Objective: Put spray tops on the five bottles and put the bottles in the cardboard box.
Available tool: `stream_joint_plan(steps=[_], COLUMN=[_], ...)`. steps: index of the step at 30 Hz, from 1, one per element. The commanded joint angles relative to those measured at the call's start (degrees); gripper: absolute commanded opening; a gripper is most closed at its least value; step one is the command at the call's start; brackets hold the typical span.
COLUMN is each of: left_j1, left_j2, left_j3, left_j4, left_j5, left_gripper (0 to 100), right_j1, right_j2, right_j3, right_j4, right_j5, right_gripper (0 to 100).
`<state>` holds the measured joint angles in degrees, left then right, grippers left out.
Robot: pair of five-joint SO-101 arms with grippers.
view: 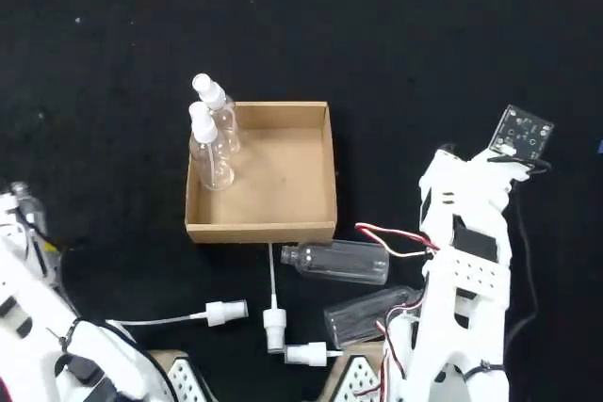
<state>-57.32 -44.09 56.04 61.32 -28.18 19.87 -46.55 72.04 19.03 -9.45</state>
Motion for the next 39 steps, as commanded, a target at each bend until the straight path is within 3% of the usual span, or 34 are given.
stream_joint_plan(steps=[1,8,12,20,24,26,31,34,39], left_j1=[-2.07,-1.45,1.1,2.07,4.53,5.32,4.53,4.18,4.44], left_j2=[-0.62,-0.62,-0.62,-0.09,6.95,12.48,23.65,26.73,28.92], left_j3=[2.86,4.53,4.09,-0.66,-4.53,-7.78,-17.01,-21.67,-23.52], left_j4=[-3.43,-3.16,-2.64,3.16,6.07,7.74,13.8,14.59,14.59], left_j5=[3.78,6.42,8.53,8.97,9.32,9.23,9.14,7.74,-3.52], left_gripper=[13,12,3,3,3,6,28,28,27], right_j1=[-1.41,-1.41,-1.41,-1.41,-1.41,-1.41,-1.41,-1.41,-1.41], right_j2=[0.48,0.48,0.57,0.57,0.57,0.57,0.57,0.57,0.57], right_j3=[-1.27,-1.19,-1.19,-0.84,-0.75,-0.75,-0.75,-0.75,-0.84], right_j4=[0.18,0.18,0.18,0.09,0.09,0.09,0.09,0.09,0.09], right_j5=[0.0,0.0,0.0,0.0,0.0,0.0,0.0,0.0,0.0], right_gripper=[13.2,13.2,13.2,13.2,13.2,13.2,13.2,13.3,13.3])
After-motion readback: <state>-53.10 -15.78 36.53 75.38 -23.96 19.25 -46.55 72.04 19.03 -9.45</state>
